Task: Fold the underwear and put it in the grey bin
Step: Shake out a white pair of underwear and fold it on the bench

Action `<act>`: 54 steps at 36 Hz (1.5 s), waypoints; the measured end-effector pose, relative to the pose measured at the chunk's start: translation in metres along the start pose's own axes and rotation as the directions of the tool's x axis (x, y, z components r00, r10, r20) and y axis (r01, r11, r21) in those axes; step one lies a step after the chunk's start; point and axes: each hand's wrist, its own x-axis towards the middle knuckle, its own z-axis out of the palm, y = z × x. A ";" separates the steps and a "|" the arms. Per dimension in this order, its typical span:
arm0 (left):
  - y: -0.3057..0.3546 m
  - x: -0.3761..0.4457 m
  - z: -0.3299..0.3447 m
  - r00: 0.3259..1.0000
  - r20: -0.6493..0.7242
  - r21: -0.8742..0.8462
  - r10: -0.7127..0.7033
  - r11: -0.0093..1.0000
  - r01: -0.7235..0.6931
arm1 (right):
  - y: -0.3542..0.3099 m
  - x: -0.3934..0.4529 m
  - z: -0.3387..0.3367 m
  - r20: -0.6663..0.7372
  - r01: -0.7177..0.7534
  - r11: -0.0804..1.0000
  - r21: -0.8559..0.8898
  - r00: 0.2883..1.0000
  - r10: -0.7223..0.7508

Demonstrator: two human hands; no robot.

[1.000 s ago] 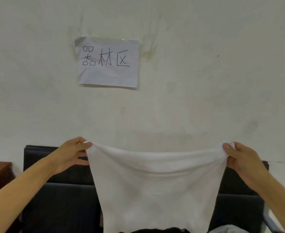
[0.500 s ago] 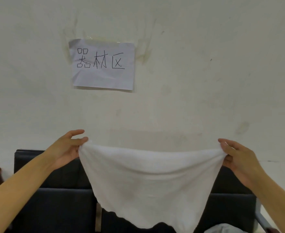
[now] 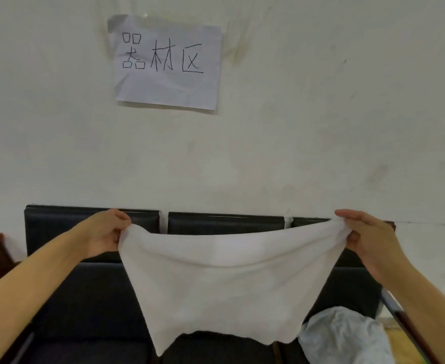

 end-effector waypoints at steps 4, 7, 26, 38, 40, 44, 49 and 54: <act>-0.005 -0.008 -0.002 0.999 0.049 -0.179 -0.006 0.984 0.015 | -0.004 -0.012 -0.004 0.028 -0.018 0.997 -0.081 0.999 0.020; -0.004 -0.016 -0.004 0.999 0.049 -0.285 0.018 0.959 -0.003 | -0.012 -0.020 -0.007 0.111 -0.012 0.978 -0.209 0.993 0.036; 0.003 -0.142 0.037 0.856 -0.175 0.419 0.487 0.823 -0.382 | -0.029 -0.083 -0.104 0.123 0.098 0.769 -0.632 0.992 -0.025; -0.042 -0.231 0.080 0.887 -0.062 0.634 0.458 0.704 -0.320 | -0.009 -0.147 -0.202 0.330 0.339 0.365 -0.867 0.940 -0.087; -0.054 -0.247 0.089 0.875 -0.055 0.633 0.480 0.694 -0.341 | -0.005 -0.161 -0.218 0.375 0.364 0.384 -0.849 0.926 -0.049; -0.070 -0.260 0.093 0.888 -0.055 0.522 0.456 0.772 -0.364 | 0.000 -0.172 -0.225 0.458 0.430 0.338 -0.837 0.889 0.003; -0.091 -0.261 0.096 0.923 -0.025 0.549 0.384 0.777 -0.309 | 0.017 -0.168 -0.216 0.491 0.447 0.280 -0.849 0.864 0.108; -0.104 -0.235 0.092 0.942 -0.014 0.642 0.334 0.725 -0.248 | 0.046 -0.142 -0.196 0.485 0.458 0.166 -0.873 0.851 0.202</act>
